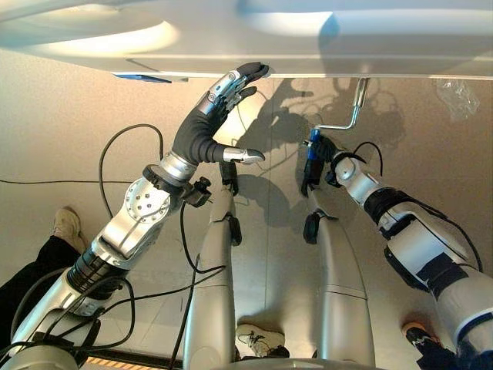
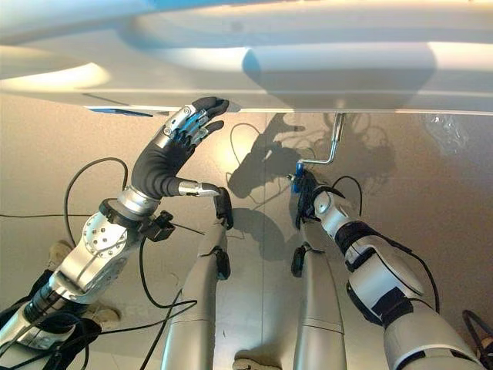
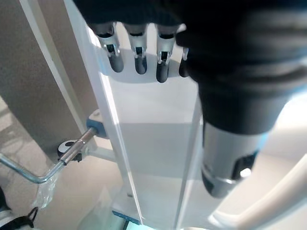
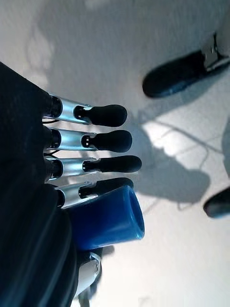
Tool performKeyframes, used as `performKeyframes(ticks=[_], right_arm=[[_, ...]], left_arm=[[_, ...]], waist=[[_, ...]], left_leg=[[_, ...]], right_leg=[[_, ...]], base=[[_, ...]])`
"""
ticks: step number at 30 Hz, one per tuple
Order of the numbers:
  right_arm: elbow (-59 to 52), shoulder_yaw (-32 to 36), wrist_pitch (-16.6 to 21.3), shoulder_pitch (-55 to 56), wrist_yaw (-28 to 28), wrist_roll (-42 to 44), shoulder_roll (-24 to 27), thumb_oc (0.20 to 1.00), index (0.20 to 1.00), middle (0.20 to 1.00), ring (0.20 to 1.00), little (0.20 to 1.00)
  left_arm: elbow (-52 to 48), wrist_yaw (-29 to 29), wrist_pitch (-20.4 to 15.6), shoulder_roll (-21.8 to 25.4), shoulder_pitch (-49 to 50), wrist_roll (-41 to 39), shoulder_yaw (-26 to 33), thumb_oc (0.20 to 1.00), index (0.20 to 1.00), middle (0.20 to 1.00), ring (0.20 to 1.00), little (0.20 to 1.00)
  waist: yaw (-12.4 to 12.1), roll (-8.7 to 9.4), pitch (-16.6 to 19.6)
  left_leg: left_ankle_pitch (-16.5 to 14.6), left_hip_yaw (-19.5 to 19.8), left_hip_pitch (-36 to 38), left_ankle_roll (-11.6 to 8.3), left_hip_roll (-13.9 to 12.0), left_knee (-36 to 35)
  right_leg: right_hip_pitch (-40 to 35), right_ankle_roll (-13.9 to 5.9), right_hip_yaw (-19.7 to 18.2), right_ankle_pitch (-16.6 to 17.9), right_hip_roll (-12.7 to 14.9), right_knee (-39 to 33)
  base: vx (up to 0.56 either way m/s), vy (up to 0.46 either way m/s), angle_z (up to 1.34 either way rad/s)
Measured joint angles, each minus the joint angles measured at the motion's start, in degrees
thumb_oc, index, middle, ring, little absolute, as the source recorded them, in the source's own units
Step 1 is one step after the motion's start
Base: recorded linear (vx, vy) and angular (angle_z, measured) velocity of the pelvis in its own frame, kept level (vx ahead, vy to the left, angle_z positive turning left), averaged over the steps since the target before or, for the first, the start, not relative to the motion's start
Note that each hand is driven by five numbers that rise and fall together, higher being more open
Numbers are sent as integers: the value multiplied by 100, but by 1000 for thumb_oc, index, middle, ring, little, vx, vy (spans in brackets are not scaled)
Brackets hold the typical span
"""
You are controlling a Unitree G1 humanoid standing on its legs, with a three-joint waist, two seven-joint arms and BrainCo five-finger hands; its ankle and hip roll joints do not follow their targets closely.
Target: Raise the hospital bed
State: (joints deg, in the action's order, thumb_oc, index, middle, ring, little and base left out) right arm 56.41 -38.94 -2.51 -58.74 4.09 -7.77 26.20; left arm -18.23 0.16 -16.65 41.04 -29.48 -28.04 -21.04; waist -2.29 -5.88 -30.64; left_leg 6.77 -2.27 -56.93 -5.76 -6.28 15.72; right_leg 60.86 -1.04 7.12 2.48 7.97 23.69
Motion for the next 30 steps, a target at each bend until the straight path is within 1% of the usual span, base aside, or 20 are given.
performKeyframes(ticks=[1, 2, 3, 4, 5, 6, 8, 9, 10, 11, 13, 14, 16, 21, 23, 24, 25, 26, 29, 30], right_arm=[[-122, 0, 1, 45, -8, 30, 38, 200, 200, 200, 200, 200], [-718, 0, 21, 278, -82, 238, 233, 200, 200, 200, 200, 200], [-753, 1, 87, 310, -57, 296, 236, 200, 200, 200, 200, 200], [-1552, -27, 83, 573, -149, 587, 592, 200, 200, 200, 200, 200], [-2341, 6, 333, 961, -180, 1031, 905, 200, 200, 200, 200, 200], [-2628, 42, 383, 1129, -139, 1212, 1016, 200, 200, 200, 200, 200], [-3237, 33, 617, 1463, -87, 1701, 1308, 200, 200, 200, 200, 200], [-3236, 33, 665, 1481, -70, 1769, 1296, 200, 200, 200, 200, 200], [-3410, 67, 696, 1581, -26, 1941, 1398, 200, 200, 200, 200, 200], [-3697, 149, 809, 1798, -15, 2116, 1526, 200, 200, 200, 200, 200], [-3914, 285, 920, 1996, 9, 2296, 1636, 200, 200, 200, 200, 200], [-4185, 380, 931, 2146, 2, 2333, 1760, 200, 200, 200, 200, 200], [-4716, 672, 1118, 2585, 1, 2475, 1931, 200, 200, 200, 200, 200], [-5197, 1178, 1404, 3225, -38, 2916, 1893, 200, 200, 200, 200, 200], [-5362, 1365, 1446, 3408, -73, 3030, 1868, 200, 200, 200, 200, 200], [-5429, 1431, 1542, 3528, -71, 3117, 1806, 200, 200, 200, 200, 200], [-5441, 1477, 1587, 3575, -69, 3143, 1781, 200, 200, 200, 200, 200], [-5542, 1663, 1595, 3719, -97, 3180, 1657, 200, 200, 200, 200, 200], [-5608, 1777, 1616, 3869, -76, 3337, 1489, 200, 200, 200, 200, 200], [-5688, 1992, 1658, 3982, -109, 3366, 1318, 200, 200, 200, 200, 200]], left_arm=[[0, -1, -4, 7, 3, -14, 0, 1000, 1000, 1000, 1000, 1000], [-2, 1, -41, 68, 9, -24, -5, 1000, 1000, 1000, 1000, 1000], [4, 3, -41, 84, 21, -27, 5, 1000, 1000, 1000, 1000, 1000], [-4, 18, -74, 133, -1, -23, -46, 1000, 1000, 1000, 1000, 1000], [-7, 48, -135, 335, 11, -20, -55, 1000, 1000, 1000, 1000, 1000], [7, 92, -135, 451, 6, -21, -104, 1000, 1000, 1000, 1000, 1000], [19, 161, -180, 773, -20, -8, -155, 1000, 1000, 1000, 1000, 1000], [21, 168, -185, 798, -20, -8, -150, 1000, 1000, 1000, 1000, 1000], [4, 209, -246, 850, -15, -14, -159, 1000, 1000, 1000, 1000, 1000], [-36, 222, -309, 935, 35, -17, -168, 1000, 1000, 1000, 1000, 1000], [-40, 232, -321, 1034, 99, -18, -177, 1000, 1000, 1000, 1000, 1000], [-90, 229, -330, 1122, 144, -17, -173, 1000, 1000, 1000, 1000, 1000], [-114, 231, -383, 1430, 364, -17, -106, 1000, 1000, 1000, 1000, 1000], [-145, 233, -397, 1544, 565, -20, 40, 1000, 1000, 1000, 1000, 1000], [-204, 206, -397, 1539, 701, -20, 124, 1000, 1000, 1000, 1000, 1000], [-258, 198, -397, 1540, 826, -21, 212, 1000, 1000, 1000, 1000, 1000], [-269, 197, -397, 1541, 837, -22, 220, 1000, 1000, 1000, 1000, 1000], [-322, 176, -399, 1540, 872, -24, 274, 1000, 1000, 1000, 1000, 1000], [-328, 145, -404, 1529, 882, -24, 357, 1000, 1000, 1000, 1000, 1000], [-364, 114, -405, 1505, 969, -27, 478, 1000, 1000, 1000, 1000, 1000]], waist=[[0, -1, 0], [-10, -1, 0], [-3, -2, 0], [-33, -17, 4], [-4, -28, 4], [1, -30, 3], [7, -40, -2], [10, -40, -2], [11, -41, -3], [-7, -44, -4], [10, -44, -8], [-14, -47, -10], [14, -45, -11], [24, -33, -19], [103, -23, -26], [161, -16, -29], [164, -16, -29], [164, -12, -32], [198, -1, -39], [210, 6, -42]], left_leg=[[-2, -1, 3, -5, -1, 1], [0, -2, -10, -13, -3, 1], [1, -1, -12, -15, -9, 0], [-3, -14, -34, -23, -11, 0], [-2, -5, -87, -22, -12, 9], [-2, -4, -99, -22, -10, 9], [-5, -12, -104, -24, -9, 10], [-5, -9, -101, -25, -9, 10], [-8, -5, -110, -29, -6, 10], [-7, -2, -145, -28, 11, 11], [-8, 15, -180, -28, 24, 21], [-9, 13, -202, -28, 28, 21], [-11, 17, -254, -25, 42, 32], [-45, 15, -280, -11, 60, 73], [-47, 11, -288, -8, 73, 74], [-50, 19, -289, -4, 83, 76], [-51, 19, -289, -1, 86, 77], [-56, 12, -290, 5, 90, 77], [-69, 16, -290, 17, 99, 88], [-76, 13, -293, 19, 103, 90]], right_leg=[[4, 7, 0, -10, 0, 15], [41, 17, -1, -28, 1, 54], [45, 19, 0, -29, -3, 54], [82, 26, 0, -34, -3, 72], [128, 31, -1, -37, -2, 88], [145, 34, 0, -42, 0, 98], [158, 31, -7, -54, 4, 117], [154, 32, -5, -57, 4, 119], [169, 29, -3, -72, 7, 135], [215, 25, -4, -94, 32, 174], [257, 20, 3, -115, 45, 205], [283, 19, -2, -116, 49, 206], [317, 11, 0, -122, 59, 207], [326, -9, -9, -132, 82, 213], [327, -22, -13, -140, 92, 212], [325, -34, -12, -147, 101, 219], [325, -36, -12, -148, 103, 219], [325, -40, -15, -145, 107, 208], [325, -51, -20, -144, 111, 208], [325, -55, -28, -144, 115, 200]], base=[[0, 0, 0], [0, 0, 0], [0, 0, 0], [0, 0, 0], [0, 0, 0], [0, 0, 0], [0, 0, 0], [0, 0, 0], [-7, 6, 5], [-5, 5, 6], [-4, 1, 5], [0, 0, 0], [0, 0, 0], [0, 0, 0], [-1, -8, 2], [-4, -12, 3], [0, 0, 0], [0, 0, 0], [0, 0, 0], [0, 0, 0]])
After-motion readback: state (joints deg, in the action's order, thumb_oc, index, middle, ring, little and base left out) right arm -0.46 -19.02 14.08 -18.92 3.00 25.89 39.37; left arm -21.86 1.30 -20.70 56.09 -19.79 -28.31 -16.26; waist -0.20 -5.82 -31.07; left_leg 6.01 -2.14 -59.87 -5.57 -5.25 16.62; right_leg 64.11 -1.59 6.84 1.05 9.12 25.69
